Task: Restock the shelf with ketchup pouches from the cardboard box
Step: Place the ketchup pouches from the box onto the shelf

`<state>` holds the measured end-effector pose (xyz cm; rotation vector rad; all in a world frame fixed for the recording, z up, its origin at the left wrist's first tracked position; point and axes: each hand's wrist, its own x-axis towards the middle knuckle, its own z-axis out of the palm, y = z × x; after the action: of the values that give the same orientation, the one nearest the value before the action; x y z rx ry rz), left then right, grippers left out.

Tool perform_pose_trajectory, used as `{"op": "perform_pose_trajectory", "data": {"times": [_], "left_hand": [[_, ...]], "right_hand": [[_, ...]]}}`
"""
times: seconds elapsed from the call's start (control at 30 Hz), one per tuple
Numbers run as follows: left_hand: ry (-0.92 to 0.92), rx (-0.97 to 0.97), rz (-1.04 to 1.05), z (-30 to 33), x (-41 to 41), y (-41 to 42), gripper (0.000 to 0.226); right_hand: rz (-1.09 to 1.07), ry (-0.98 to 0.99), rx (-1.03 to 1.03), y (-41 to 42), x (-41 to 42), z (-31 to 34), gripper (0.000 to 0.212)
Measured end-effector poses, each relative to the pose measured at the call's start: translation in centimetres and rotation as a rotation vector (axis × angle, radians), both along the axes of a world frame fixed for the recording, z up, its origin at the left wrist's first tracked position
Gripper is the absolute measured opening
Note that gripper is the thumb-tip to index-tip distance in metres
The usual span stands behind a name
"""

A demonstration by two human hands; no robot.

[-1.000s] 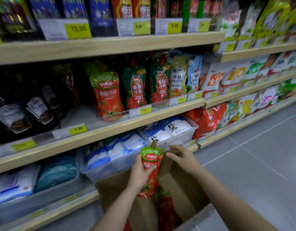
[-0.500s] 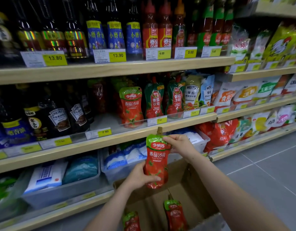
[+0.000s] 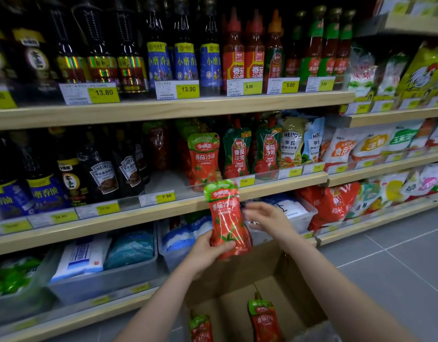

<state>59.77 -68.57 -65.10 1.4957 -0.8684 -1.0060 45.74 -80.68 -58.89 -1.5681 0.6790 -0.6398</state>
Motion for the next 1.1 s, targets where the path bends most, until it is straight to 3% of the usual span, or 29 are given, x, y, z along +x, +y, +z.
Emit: {"op": "perform_pose_trajectory", "data": {"times": [0.17, 0.27, 0.43, 0.53, 0.7, 0.77, 0.87, 1.0, 1.1], "left_hand": [[0.229, -0.084, 0.216, 1.2, -1.1, -1.6, 0.098], [0.229, -0.101, 0.307, 1.5, -1.9, -2.3, 0.087], [0.077, -0.126, 0.391, 1.3, -2.6, -2.4, 0.078], [0.038, -0.119, 0.373, 1.4, -2.7, -2.3, 0.06], [-0.044, -0.154, 0.382, 1.0, -2.3, -2.9, 0.052], [-0.007, -0.159, 0.352, 1.3, -2.1, -3.1, 0.05], [0.201, -0.186, 0.268, 1.5, -1.9, -3.2, 0.056], [0.084, -0.175, 0.241, 1.2, -1.1, -2.9, 0.077], [-0.122, -0.139, 0.284, 1.6, 0.0, -2.8, 0.052]], "right_hand": [[-0.078, 0.097, -0.061, 1.6, -1.0, -2.3, 0.029], [-0.073, 0.127, -0.03, 2.1, -0.4, -1.8, 0.04], [-0.065, 0.024, 0.315, 2.5, 0.4, -1.0, 0.036], [-0.072, 0.002, 0.375, 2.3, 0.5, -0.7, 0.033], [-0.073, -0.054, 0.413, 2.4, 0.9, -1.2, 0.023], [-0.085, -0.106, 0.435, 2.2, 1.1, -1.2, 0.019], [-0.042, -0.179, 0.449, 1.6, 1.0, -1.2, 0.008], [0.079, -0.056, 0.441, 0.8, 0.2, -1.5, 0.02], [0.043, 0.167, 0.274, 0.1, -0.9, -1.0, 0.035]]}}
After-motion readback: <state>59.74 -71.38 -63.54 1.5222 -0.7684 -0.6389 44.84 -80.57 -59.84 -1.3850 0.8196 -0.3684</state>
